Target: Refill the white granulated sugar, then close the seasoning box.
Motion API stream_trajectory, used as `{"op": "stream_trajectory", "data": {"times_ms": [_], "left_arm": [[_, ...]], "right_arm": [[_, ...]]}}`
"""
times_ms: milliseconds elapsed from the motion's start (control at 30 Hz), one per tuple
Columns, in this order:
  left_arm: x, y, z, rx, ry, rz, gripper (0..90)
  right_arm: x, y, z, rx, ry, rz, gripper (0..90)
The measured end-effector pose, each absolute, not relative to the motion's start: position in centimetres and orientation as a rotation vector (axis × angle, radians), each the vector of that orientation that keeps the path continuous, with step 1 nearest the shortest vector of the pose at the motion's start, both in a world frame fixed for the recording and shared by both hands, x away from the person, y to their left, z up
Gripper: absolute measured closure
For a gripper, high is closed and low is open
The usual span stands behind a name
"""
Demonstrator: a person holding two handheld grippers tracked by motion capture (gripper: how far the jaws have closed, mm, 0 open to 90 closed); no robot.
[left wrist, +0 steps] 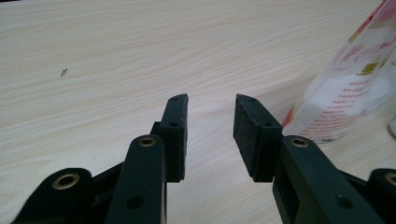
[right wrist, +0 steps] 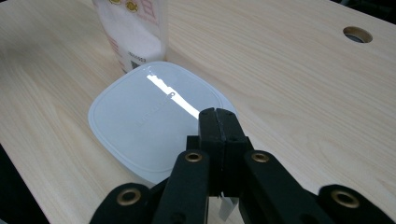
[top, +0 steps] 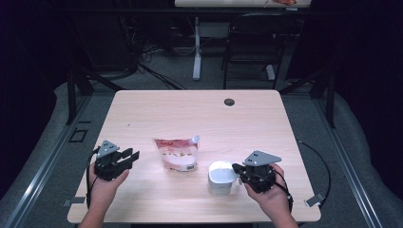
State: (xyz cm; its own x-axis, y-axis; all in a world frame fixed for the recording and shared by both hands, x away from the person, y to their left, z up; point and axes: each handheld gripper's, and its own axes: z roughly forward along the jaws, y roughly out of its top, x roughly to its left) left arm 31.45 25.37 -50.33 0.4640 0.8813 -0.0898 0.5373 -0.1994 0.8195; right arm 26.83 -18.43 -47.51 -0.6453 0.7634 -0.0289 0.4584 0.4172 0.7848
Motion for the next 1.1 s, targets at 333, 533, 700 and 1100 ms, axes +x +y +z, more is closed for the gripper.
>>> {"op": "stream_trajectory", "data": {"times_ms": [333, 533, 700, 1100], "left_arm": [[31.45, 25.37, -50.32, 1.871, 1.193, 0.519, 65.4], [31.41, 25.48, -50.30, 1.871, 1.192, 0.523, 65.4], [31.37, 25.55, -50.27, 1.866, 1.196, 0.527, 65.4], [31.46, 25.74, -50.36, 1.869, 1.200, 0.522, 65.3]], "right_arm": [[26.82, -18.81, -47.63, 1.059, 2.283, 1.109, 90.0], [26.86, -18.93, -47.65, 1.065, 2.287, 1.118, 90.0], [26.87, -19.05, -47.71, 1.070, 2.285, 1.124, 90.0], [26.88, -19.16, -47.77, 1.088, 2.280, 1.140, 90.0]]}}
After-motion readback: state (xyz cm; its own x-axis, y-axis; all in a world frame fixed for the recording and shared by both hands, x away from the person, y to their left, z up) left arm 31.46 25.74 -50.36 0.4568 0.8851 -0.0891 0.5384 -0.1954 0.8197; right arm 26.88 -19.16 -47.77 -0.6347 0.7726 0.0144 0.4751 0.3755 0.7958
